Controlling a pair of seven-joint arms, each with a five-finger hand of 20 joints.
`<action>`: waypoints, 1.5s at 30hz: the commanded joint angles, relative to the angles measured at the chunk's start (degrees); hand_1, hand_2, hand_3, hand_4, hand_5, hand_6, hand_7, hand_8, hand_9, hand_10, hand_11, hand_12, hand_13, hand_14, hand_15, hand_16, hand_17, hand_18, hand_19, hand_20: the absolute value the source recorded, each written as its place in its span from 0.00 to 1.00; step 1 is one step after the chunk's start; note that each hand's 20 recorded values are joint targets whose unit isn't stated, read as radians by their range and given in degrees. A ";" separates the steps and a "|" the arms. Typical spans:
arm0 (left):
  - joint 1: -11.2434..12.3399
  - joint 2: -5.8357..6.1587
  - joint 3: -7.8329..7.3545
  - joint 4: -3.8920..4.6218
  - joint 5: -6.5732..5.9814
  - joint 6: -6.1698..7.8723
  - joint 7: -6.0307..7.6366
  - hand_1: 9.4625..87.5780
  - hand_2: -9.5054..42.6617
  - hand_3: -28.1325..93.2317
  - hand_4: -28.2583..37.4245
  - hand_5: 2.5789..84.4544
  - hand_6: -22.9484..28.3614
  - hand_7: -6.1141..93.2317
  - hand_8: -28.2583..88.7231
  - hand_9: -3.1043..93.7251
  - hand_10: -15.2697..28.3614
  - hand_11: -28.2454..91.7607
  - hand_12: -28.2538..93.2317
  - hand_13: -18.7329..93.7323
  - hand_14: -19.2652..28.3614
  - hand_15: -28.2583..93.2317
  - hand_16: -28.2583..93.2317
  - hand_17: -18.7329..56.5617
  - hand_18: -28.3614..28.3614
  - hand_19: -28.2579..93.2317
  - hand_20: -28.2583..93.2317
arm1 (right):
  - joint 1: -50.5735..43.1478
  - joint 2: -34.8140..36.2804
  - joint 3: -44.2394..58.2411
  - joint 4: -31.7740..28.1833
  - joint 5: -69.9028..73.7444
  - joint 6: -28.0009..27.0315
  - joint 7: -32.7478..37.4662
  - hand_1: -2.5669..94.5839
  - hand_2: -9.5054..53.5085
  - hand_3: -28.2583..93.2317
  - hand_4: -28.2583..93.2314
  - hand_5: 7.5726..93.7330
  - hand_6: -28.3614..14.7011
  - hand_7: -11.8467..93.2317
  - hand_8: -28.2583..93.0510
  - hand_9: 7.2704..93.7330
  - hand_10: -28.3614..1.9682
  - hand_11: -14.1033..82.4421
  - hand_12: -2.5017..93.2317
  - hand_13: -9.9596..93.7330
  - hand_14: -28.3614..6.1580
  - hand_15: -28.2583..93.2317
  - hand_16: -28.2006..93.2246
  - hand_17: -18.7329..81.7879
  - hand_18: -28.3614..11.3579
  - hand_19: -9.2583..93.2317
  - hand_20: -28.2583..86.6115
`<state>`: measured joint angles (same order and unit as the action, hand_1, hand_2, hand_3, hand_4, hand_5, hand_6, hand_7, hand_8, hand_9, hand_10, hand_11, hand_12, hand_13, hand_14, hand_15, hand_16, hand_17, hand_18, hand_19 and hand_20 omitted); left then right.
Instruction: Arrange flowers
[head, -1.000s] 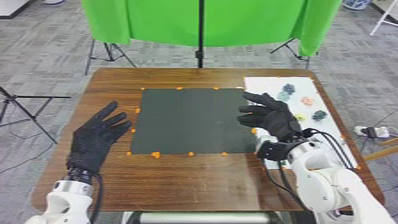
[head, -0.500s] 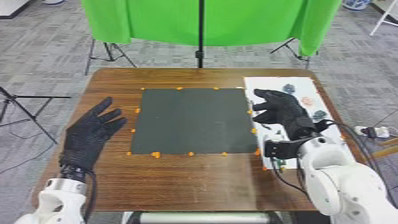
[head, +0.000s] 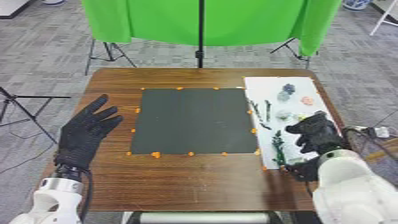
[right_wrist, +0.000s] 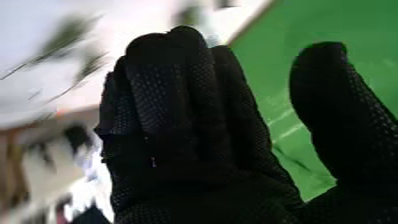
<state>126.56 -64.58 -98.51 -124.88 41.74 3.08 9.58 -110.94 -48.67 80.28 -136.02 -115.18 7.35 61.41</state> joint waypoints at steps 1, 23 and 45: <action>0.69 -0.63 0.14 0.03 0.02 0.36 -0.33 0.20 0.29 0.87 0.09 0.41 0.60 0.19 0.16 0.40 0.82 0.44 0.33 0.40 0.99 0.66 0.17 0.15 1.00 0.70 0.21 | 4.51 -1.21 -5.68 2.81 -6.34 -14.63 5.63 0.39 0.08 0.86 0.05 0.60 0.41 0.27 0.14 0.67 0.22 0.67 0.21 0.75 0.37 0.83 0.31 0.54 0.03 1.00 0.39; 1.63 -1.33 -0.77 -0.18 0.20 0.41 -0.58 0.20 0.29 0.87 0.09 0.41 0.61 0.19 0.16 0.40 0.82 0.45 0.33 0.41 1.00 0.67 0.17 0.15 1.00 0.70 0.21 | 16.82 -4.33 -22.67 14.84 -15.40 -25.27 10.75 0.42 0.03 0.84 0.05 0.70 0.37 0.27 0.15 0.71 0.20 0.65 0.21 0.78 0.38 0.82 0.32 0.58 0.01 1.00 0.39; 1.87 -0.54 -0.96 -0.71 -0.21 1.22 0.26 0.21 0.29 0.87 0.09 0.42 0.61 0.19 0.16 0.40 0.82 0.45 0.33 0.41 1.00 0.67 0.17 0.15 1.00 0.70 0.21 | 16.39 -1.61 -28.38 18.58 -20.57 -20.43 8.01 0.62 0.00 0.81 0.00 0.90 0.53 0.40 0.38 0.91 0.47 0.69 0.27 0.93 0.56 0.80 0.37 0.67 0.07 1.00 0.55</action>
<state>127.69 -65.22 -99.12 -125.22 41.71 3.49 9.69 -89.07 -53.64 53.31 -118.34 -133.64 -21.57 71.56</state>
